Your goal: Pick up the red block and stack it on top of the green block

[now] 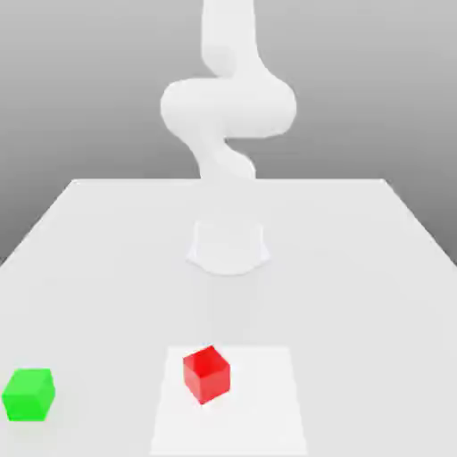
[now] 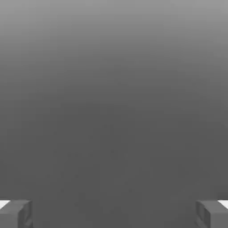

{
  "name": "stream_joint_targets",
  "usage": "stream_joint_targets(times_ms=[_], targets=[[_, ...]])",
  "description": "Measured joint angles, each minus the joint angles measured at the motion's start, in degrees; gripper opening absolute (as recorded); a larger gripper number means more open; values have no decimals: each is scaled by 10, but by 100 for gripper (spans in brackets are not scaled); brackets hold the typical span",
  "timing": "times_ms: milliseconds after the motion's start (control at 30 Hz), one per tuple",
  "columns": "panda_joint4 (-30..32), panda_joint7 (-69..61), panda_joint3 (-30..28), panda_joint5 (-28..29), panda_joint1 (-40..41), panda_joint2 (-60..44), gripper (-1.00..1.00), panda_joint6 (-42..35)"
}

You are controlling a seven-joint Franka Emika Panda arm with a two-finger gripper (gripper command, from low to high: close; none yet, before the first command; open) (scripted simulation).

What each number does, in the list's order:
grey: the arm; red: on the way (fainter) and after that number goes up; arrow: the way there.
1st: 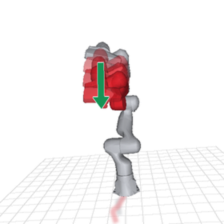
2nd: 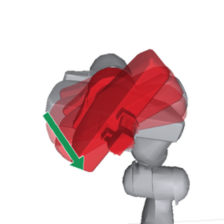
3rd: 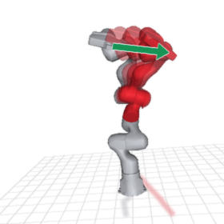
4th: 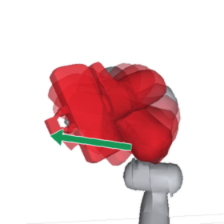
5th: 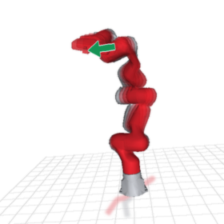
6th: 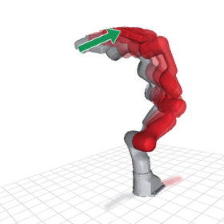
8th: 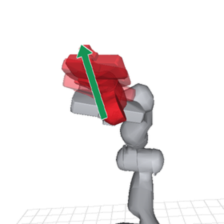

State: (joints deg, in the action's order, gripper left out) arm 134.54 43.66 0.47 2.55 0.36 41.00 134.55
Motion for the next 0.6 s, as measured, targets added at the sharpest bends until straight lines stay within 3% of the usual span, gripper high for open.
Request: stream_joint_targets(times_ms=[333,467,600], targets=[[119,-125,-24,76,7,-221,0,122],[167,-199,-46,69,2,-304,0,172],[215,-306,-55,17,-3,-383,0,224]])
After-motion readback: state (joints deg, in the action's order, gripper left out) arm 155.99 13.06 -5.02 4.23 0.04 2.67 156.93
